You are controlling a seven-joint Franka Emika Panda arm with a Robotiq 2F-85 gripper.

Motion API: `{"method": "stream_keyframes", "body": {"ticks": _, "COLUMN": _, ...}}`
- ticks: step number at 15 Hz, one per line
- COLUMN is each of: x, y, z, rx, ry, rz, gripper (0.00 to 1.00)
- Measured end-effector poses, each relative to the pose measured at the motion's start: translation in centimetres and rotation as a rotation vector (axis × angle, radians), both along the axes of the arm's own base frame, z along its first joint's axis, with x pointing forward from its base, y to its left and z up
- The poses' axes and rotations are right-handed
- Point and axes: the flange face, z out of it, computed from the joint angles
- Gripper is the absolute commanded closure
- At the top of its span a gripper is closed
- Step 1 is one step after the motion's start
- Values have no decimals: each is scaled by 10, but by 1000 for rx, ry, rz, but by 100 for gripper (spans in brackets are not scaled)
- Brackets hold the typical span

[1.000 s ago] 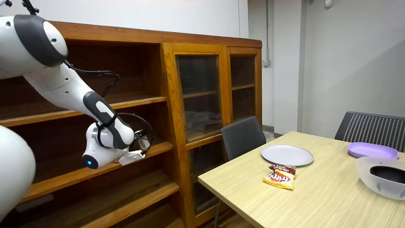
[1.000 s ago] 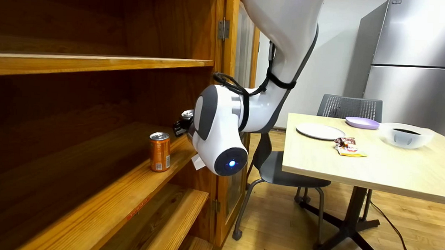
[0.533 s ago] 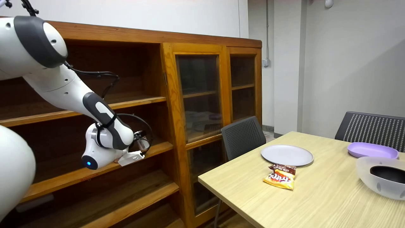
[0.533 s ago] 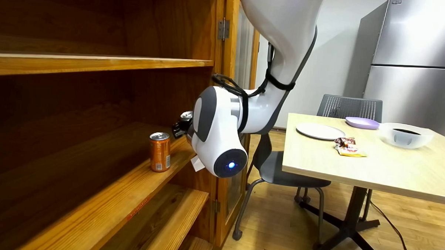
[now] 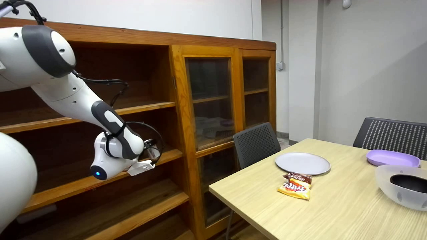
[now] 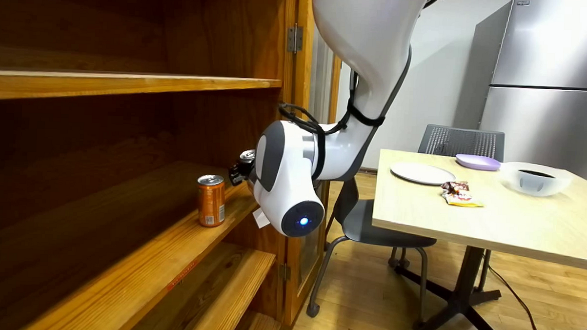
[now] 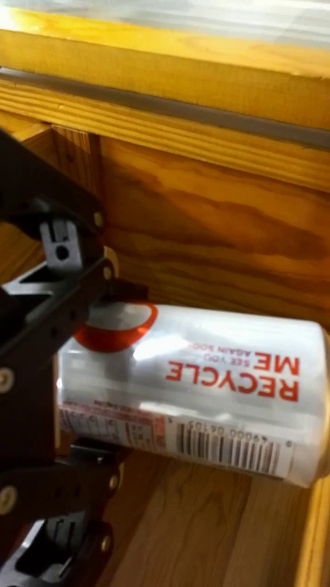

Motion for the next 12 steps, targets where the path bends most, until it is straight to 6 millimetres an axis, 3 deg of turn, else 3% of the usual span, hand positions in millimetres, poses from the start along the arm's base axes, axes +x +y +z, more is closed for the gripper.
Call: {"method": "stream_keyframes", "body": {"ticks": 12, "x": 29, "y": -2, "z": -11, "rx": 7, "ry": -14, "rz": -9, "gripper": 60}}
